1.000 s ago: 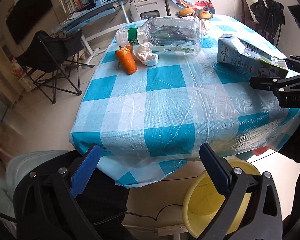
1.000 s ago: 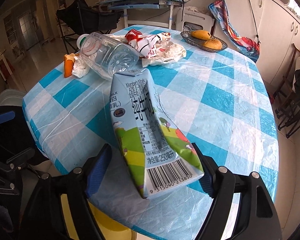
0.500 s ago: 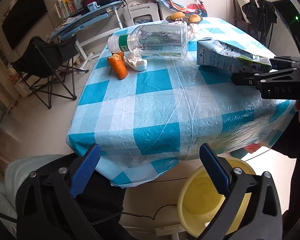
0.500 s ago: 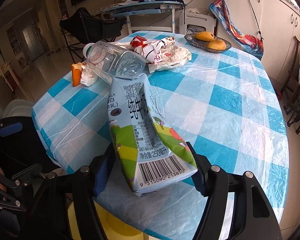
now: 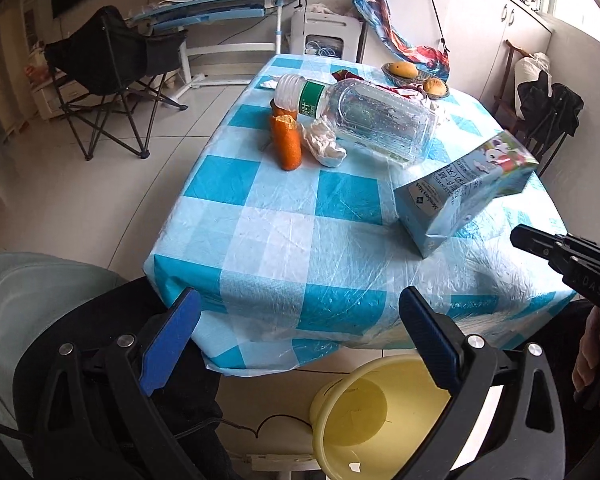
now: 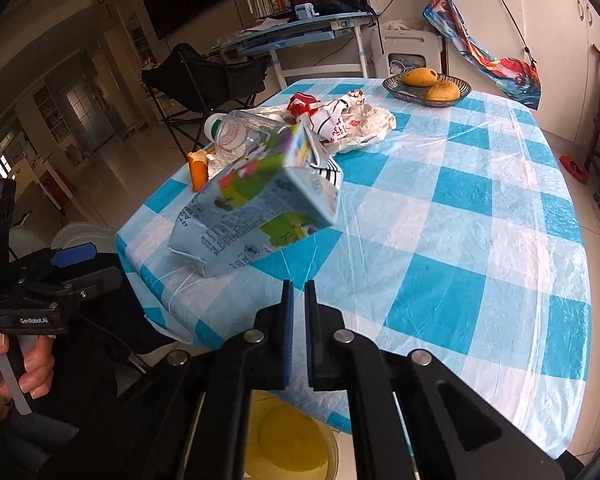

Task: Collect trash
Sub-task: 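Carry the milk carton with the right gripper toward the yellow bucket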

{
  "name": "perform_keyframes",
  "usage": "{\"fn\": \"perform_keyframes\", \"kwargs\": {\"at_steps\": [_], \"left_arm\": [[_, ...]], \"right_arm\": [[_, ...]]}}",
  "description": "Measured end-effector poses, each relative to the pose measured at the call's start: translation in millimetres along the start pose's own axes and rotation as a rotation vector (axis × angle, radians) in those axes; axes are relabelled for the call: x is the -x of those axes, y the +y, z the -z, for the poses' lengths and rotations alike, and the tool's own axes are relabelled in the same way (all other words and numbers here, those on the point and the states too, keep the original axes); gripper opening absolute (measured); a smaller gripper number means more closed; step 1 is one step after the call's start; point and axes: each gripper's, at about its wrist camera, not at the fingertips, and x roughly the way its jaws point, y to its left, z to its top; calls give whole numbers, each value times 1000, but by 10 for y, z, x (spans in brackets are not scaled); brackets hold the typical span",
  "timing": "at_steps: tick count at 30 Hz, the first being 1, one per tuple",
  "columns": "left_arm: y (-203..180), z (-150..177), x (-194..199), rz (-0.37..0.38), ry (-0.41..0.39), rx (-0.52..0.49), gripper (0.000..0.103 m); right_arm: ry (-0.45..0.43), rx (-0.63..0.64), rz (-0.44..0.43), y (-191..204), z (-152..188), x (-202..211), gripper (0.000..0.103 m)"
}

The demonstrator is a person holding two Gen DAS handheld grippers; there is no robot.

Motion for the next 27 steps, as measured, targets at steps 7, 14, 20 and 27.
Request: {"fn": "perform_keyframes", "kwargs": {"at_steps": [7, 14, 20, 27], "left_arm": [[2, 0, -54, 1, 10, 15, 96], [69, 84, -100, 1, 22, 32, 96], [100, 123, -113, 9, 25, 34, 96], [271, 8, -153, 20, 13, 79, 96]], "right_arm": [[26, -25, -18, -3, 38, -73, 67], [-24, -395, -155, -162, -102, -162, 76], [-35, -519, 8, 2, -436, -535, 85], [24, -341, 6, 63, -459, -621, 75]]}}
